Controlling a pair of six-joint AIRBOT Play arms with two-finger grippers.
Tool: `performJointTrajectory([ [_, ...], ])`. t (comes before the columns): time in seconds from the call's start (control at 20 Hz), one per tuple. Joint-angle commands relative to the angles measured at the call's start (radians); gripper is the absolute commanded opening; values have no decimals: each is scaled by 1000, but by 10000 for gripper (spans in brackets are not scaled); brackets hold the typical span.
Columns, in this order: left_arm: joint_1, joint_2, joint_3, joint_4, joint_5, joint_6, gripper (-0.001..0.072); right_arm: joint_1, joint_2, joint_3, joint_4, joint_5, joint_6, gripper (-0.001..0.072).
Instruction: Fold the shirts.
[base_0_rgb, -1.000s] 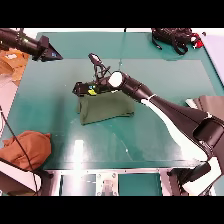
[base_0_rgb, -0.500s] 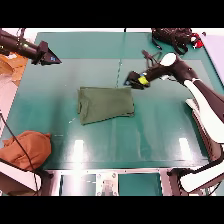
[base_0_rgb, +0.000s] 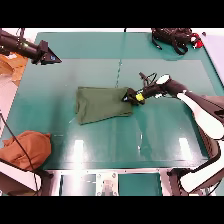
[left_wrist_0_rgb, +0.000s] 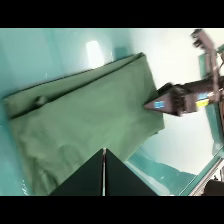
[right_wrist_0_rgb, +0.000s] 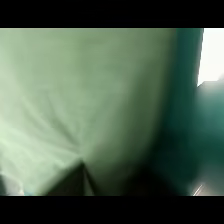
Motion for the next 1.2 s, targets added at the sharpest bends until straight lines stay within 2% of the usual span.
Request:
performJointTrajectory([
  [0.0, 1, 0, 0, 0, 2, 0, 23, 33, -13, 27, 198, -56, -97, 21],
  [0.25, 1, 0, 0, 0, -9, 0, 23, -133, 123, 244, 201, 53, -57, 20],
  [0.55, 1, 0, 0, 0, -42, 0, 23, -612, 363, 337, 130, 108, 103, 20],
  [0.7, 1, 0, 0, 0, -42, 0, 23, -879, 446, 337, 24, 177, 206, 20],
  [0.85, 1, 0, 0, -1, -40, 0, 23, -1107, 504, 335, -140, 308, 307, 20],
  [1.0, 1, 0, 0, -1, -40, 0, 23, -1252, 572, 280, -346, 443, 391, 20],
  [1.15, 1, 0, 0, -1, -41, 0, 23, -1353, 679, 132, -521, 469, 425, 20],
])
